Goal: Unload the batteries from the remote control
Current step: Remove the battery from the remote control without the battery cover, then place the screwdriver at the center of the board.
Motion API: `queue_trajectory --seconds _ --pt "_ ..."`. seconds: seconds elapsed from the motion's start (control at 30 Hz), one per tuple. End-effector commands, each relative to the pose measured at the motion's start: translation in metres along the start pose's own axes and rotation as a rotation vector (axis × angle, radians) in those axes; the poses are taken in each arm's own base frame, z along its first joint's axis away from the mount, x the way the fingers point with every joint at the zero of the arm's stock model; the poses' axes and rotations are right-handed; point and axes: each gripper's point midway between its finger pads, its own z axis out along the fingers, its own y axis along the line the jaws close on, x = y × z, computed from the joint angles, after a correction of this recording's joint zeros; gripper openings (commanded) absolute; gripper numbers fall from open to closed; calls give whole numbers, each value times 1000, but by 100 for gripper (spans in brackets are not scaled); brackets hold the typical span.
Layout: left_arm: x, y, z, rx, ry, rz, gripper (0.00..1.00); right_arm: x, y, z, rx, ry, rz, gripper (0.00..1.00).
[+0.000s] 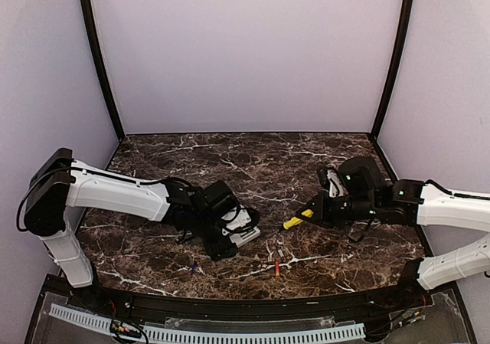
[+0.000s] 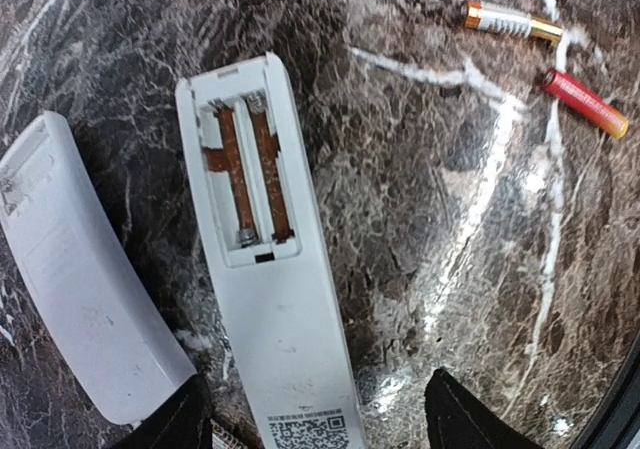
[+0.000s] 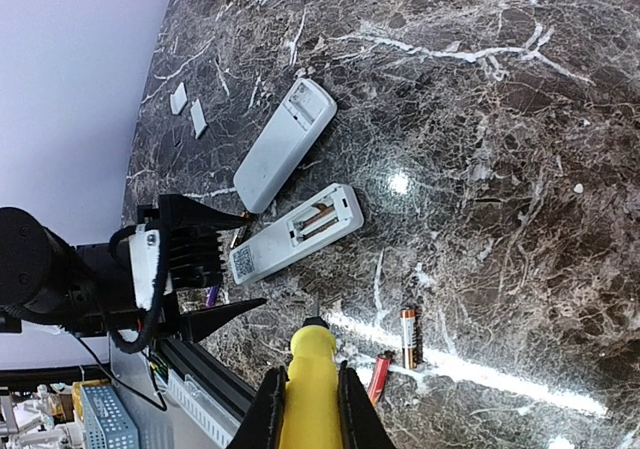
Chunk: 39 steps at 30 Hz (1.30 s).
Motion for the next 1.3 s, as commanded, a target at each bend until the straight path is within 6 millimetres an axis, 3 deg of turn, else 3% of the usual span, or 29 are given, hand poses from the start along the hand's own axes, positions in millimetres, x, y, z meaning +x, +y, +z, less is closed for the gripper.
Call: queue_trajectory --seconds 0.0,0.1,0.2,0.3,0.5,0.7,0.83,0.97,1.27 --pt "-31 12 -40 51 -161 -120 73 -15 4 -1 -29 -68 5 0" --pt "-50 27 -66 111 -277 -249 74 -23 7 1 -38 -93 4 0" --pt "-60 63 -98 98 -407 -426 76 -35 9 5 -56 -129 12 0" --pt "-59 98 -113 53 -498 -556 79 -48 7 16 -85 -156 25 0" --pt "-33 175 -143 -43 -659 -790 80 -80 7 45 -144 -183 2 0" --pt "4 213 -155 -177 -711 -877 80 -90 1 85 -121 -128 -55 0" --pt "35 221 -155 -229 -740 -937 80 -94 2 100 -174 -104 -35 0" --pt "53 226 -159 -262 -759 -983 81 -89 3 117 -219 -52 -17 0" --pt "66 227 -157 -287 -742 -1002 81 -83 -15 129 -172 -27 11 0"
